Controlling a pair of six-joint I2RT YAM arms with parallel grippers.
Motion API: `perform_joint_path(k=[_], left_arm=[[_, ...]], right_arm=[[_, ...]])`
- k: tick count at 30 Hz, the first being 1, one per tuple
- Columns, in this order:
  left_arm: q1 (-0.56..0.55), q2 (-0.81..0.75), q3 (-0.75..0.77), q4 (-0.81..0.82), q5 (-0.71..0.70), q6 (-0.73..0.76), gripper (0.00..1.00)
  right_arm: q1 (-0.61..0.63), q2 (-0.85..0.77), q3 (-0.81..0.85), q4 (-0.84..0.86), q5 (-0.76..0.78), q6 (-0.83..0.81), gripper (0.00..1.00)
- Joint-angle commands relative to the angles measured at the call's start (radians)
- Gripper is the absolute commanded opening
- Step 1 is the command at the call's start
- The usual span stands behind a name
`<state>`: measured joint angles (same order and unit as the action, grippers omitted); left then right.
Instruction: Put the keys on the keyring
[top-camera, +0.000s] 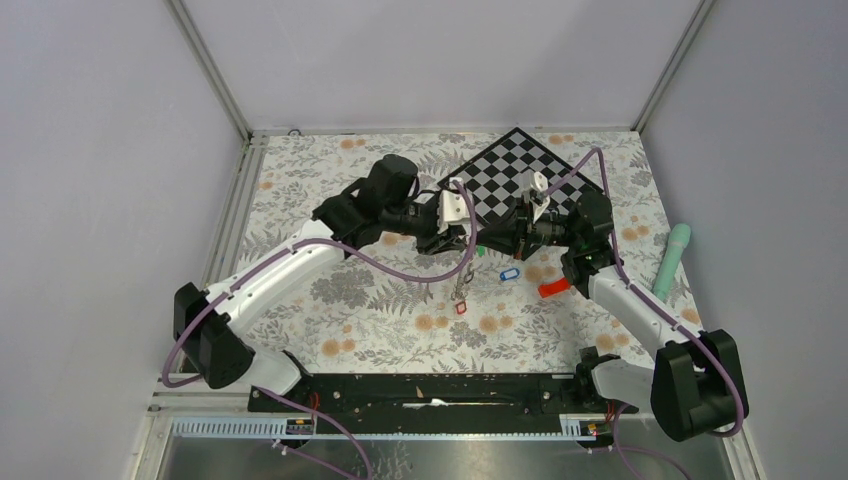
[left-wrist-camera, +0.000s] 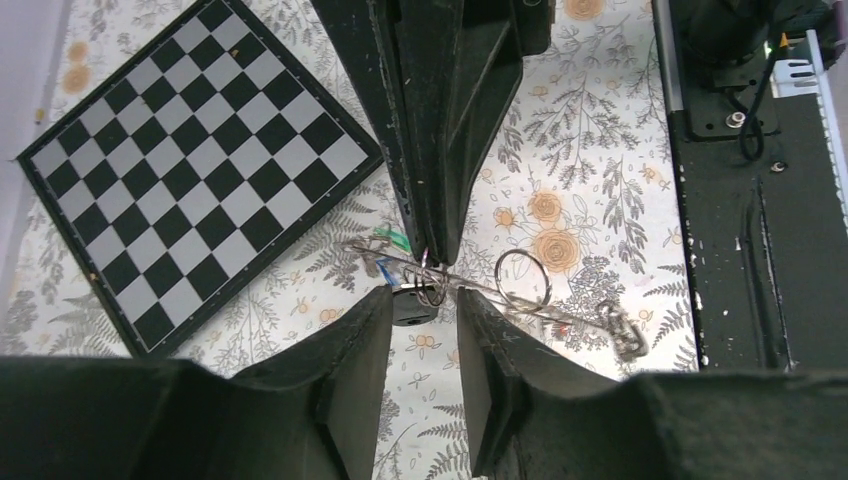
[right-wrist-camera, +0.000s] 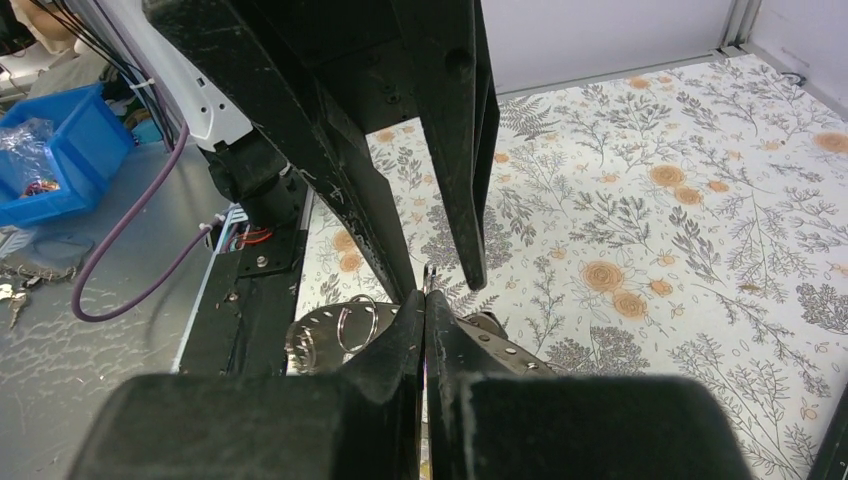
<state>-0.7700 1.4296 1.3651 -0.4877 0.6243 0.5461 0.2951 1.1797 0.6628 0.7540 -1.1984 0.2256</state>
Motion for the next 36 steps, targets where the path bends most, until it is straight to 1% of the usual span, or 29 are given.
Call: perform_joint_path(k=[1,6,7,9,14,17,20,22,25,28,31,36], left_arm=[[0.008,0.02,0.046,0.031,0.088,-0.047,0.34],[0.012,0.033,0.054,0.026,0.109,-0.056,0.25],[0.015,0.036,0.058,0.025,0.114,-0.061,0.21],[0.016,0.039,0.066,0.022,0.119,-0.064,0.16],[0.022,0.046,0.078,0.018,0.126,-0.069,0.08],[0.023,0.049,0.083,0.018,0.129,-0.074,0.0],[0.023,0.052,0.094,0.016,0.119,-0.091,0.0],[0.024,0.058,0.117,-0.014,0.097,-0.09,0.0],[0.022,0.079,0.181,-0.11,0.032,-0.058,0.0],[0.017,0.104,0.255,-0.229,-0.045,-0.014,0.0],[-0.003,0.112,0.301,-0.313,-0.148,0.038,0.0],[-0.065,0.146,0.38,-0.451,-0.309,0.127,0.0]], right_arm=[[-0.002,-0.029,0.003,0.061,-0.02,-0.029,0.0],[-0.002,-0.03,0.001,0.058,-0.018,-0.034,0.0],[-0.002,-0.03,0.0,0.055,-0.018,-0.039,0.0],[-0.002,-0.028,-0.001,0.05,-0.018,-0.044,0.0],[-0.002,-0.026,-0.001,0.023,-0.017,-0.075,0.0],[-0.002,-0.026,-0.001,0.002,-0.014,-0.097,0.0],[-0.002,-0.029,-0.005,-0.026,-0.01,-0.13,0.0],[-0.002,-0.034,-0.009,-0.045,-0.007,-0.156,0.01],[-0.002,-0.042,-0.002,-0.108,0.0,-0.219,0.09],[-0.002,-0.046,-0.002,-0.158,0.0,-0.287,0.2],[-0.002,-0.051,-0.012,-0.166,0.0,-0.312,0.3],[-0.002,-0.054,-0.026,-0.154,0.005,-0.316,0.43]])
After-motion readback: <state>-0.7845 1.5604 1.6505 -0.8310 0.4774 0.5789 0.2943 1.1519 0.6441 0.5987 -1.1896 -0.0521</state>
